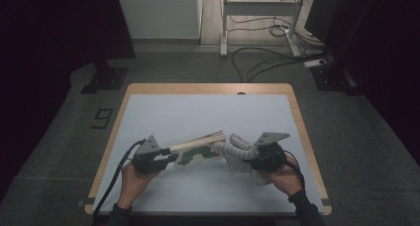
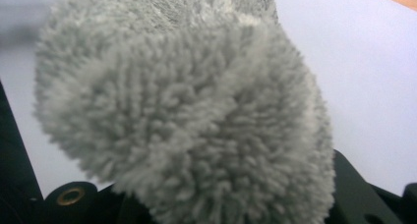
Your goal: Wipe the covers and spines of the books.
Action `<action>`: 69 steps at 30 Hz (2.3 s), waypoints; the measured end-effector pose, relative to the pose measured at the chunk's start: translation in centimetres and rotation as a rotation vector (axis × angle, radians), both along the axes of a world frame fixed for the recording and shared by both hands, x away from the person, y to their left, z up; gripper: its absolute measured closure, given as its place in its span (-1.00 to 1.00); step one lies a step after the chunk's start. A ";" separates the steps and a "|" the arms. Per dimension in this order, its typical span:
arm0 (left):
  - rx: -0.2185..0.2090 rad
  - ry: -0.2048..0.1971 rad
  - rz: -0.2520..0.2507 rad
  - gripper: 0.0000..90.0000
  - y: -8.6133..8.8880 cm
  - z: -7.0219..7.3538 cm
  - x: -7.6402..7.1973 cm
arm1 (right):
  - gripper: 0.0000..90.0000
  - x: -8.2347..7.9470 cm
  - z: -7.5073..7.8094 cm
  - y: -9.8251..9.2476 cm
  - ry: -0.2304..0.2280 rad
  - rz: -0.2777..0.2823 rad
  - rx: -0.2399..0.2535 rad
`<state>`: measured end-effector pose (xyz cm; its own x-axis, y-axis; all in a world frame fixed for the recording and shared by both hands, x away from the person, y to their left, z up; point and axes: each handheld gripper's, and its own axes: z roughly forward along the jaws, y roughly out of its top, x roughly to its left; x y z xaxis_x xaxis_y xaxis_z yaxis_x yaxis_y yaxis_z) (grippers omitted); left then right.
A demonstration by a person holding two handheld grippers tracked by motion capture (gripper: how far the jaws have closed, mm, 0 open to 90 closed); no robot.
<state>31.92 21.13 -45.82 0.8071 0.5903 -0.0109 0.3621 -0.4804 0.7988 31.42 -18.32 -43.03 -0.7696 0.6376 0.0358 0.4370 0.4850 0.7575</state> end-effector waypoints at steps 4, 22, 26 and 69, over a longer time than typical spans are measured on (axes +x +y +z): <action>0.000 0.000 0.000 0.49 0.0 0.0 0.0 | 0.36 0.2 0.0 1.5 -0.004 0.032 0.004; 0.003 -0.006 -0.003 0.49 0.0 -0.1 0.0 | 0.36 0.9 -0.2 8.5 -0.006 0.180 0.014; 0.003 -0.008 -0.004 0.49 -0.1 -0.1 0.0 | 0.36 1.0 -0.3 9.9 -0.008 0.204 0.012; 0.013 -0.015 -0.013 0.48 -0.1 -0.1 0.0 | -0.31 0.8 -7.3 12.4 0.065 0.227 -0.063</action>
<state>31.94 21.07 -45.96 0.8148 0.5797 0.0087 0.3437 -0.4951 0.7979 32.19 -5.90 -50.36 -0.8907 0.4512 0.0556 0.3585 0.6220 0.6961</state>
